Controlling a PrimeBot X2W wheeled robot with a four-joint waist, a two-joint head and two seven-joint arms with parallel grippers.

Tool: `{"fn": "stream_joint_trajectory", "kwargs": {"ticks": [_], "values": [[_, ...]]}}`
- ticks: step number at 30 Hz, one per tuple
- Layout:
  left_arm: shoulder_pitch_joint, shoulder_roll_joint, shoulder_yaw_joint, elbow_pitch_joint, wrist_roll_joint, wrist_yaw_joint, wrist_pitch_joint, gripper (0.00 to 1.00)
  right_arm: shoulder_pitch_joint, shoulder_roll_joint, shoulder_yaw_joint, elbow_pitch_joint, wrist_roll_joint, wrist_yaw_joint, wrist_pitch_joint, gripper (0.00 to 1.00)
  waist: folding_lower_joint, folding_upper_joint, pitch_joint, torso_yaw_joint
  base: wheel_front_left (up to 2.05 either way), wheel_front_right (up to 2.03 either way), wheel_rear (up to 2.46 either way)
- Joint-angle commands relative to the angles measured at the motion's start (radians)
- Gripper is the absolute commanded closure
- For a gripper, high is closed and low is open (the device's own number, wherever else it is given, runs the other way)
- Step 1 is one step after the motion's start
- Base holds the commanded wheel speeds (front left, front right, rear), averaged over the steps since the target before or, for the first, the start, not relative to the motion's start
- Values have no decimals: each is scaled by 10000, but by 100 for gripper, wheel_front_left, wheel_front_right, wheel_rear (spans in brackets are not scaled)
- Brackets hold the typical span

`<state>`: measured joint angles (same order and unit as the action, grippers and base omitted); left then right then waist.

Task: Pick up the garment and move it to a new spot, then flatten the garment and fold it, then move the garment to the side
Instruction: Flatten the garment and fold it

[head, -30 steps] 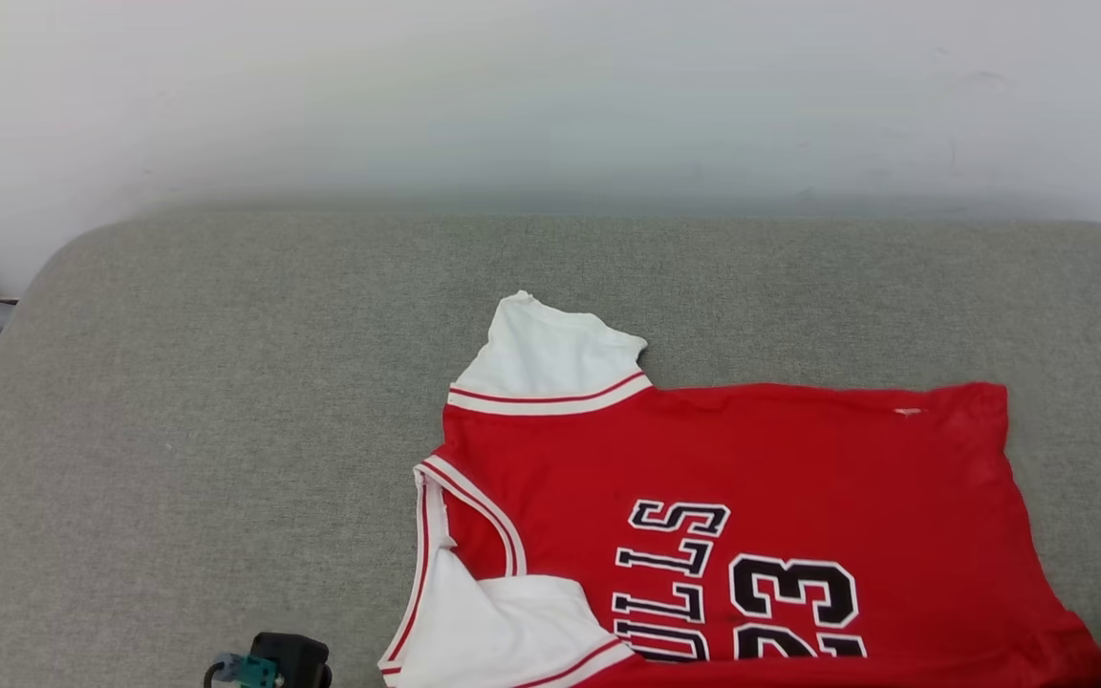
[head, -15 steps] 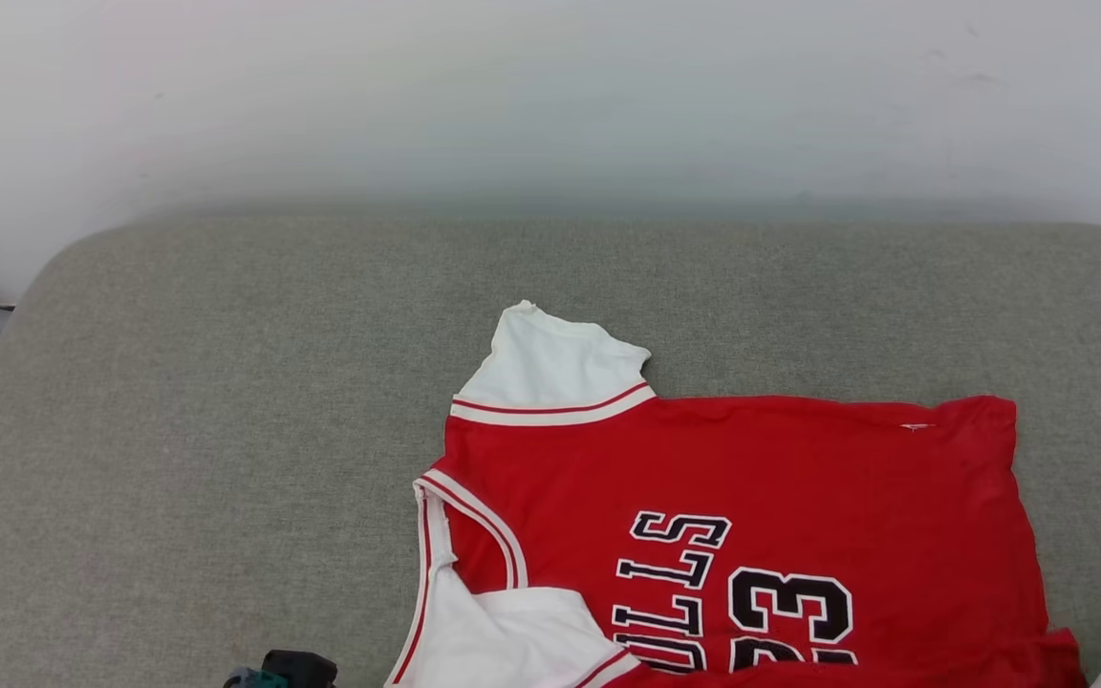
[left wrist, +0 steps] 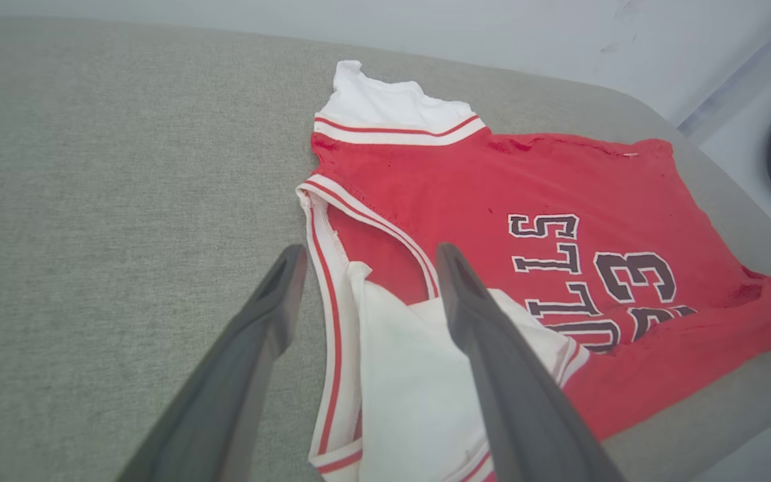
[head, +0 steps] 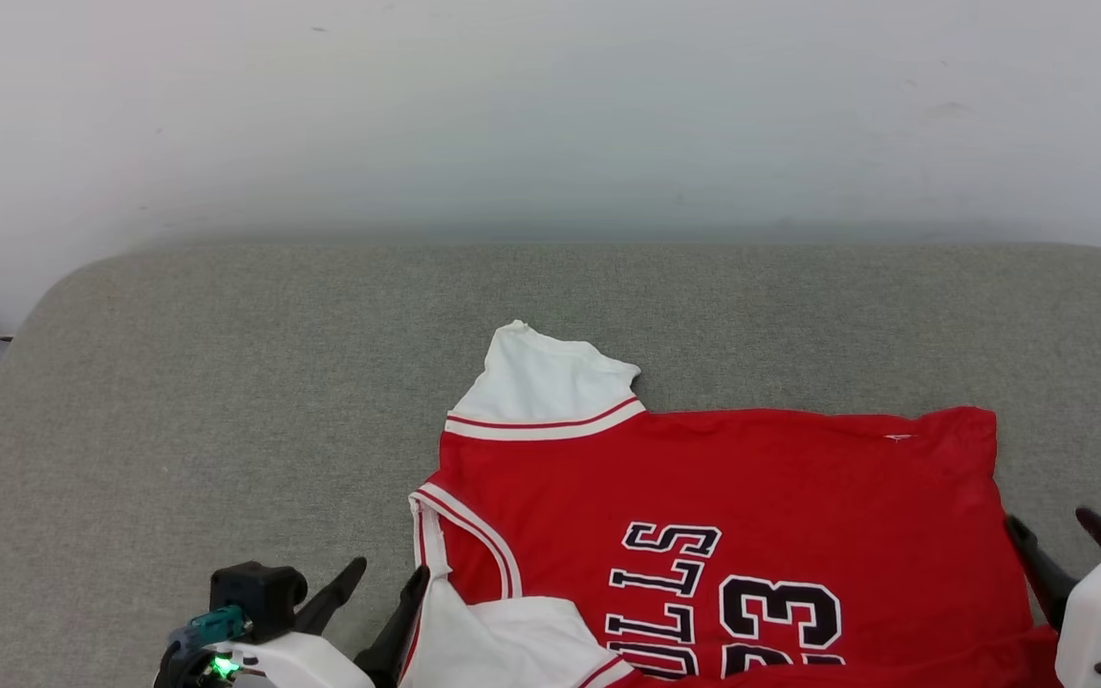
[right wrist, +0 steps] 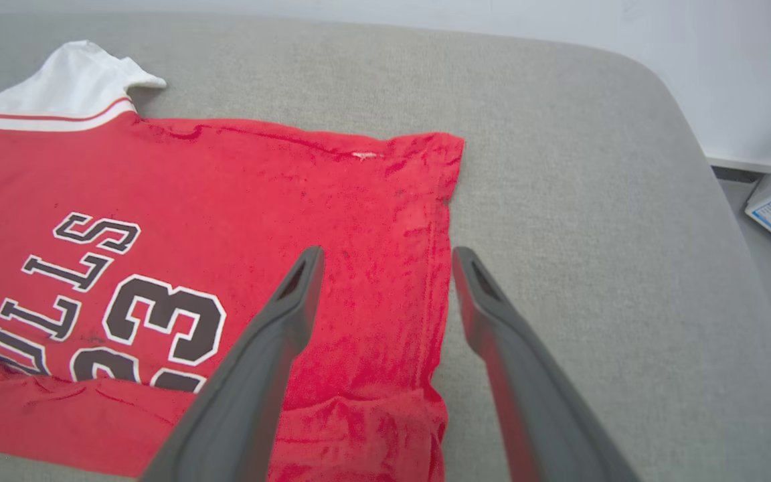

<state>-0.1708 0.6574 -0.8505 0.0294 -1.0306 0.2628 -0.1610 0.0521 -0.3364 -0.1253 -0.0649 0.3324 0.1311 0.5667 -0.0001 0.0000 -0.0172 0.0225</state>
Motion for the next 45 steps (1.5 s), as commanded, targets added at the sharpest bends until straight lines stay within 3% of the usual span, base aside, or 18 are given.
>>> {"fn": "stream_joint_trajectory", "kwargs": {"ticks": [1,6,12,17,24,28,31,45], "values": [[-114,-87,106,24,190,-58,-342,0,-205,27,77,-116,19,-8,-489,0,1,0,2,-12,0,0,0],[-98,-568,916,-3,858,-139,-1005,0,-275,231,491,-276,239,-8,-2407,0,1,0,48,-22,0,0,0],[770,-1714,3066,-558,2474,-512,-1037,0,-121,654,794,-188,143,-8,-4625,0,1,0,147,-64,0,0,0],[1285,-2522,4232,-739,3854,-1173,-1038,0,-252,833,1088,233,151,-10,-5366,0,1,0,391,-197,0,0,0],[929,-3246,4803,-326,4845,-2035,-1040,0,-552,1032,1125,419,5,-8,-5825,0,1,0,898,-505,0,0,0],[187,-3052,4799,184,4898,-2460,-820,0,-728,1075,1187,201,-118,-8,-5914,0,1,0,1440,-813,0,0,0],[-670,-2799,4792,548,4758,-2649,45,0,-936,1141,1197,-14,-193,-8,-5927,0,1,0,2009,-1056,0,0,0],[-5648,-1064,4252,1428,3928,-3512,6847,0,-2029,1611,1711,-316,-391,-8,-6456,0,1,0,4386,-2186,0,0,0]]}}
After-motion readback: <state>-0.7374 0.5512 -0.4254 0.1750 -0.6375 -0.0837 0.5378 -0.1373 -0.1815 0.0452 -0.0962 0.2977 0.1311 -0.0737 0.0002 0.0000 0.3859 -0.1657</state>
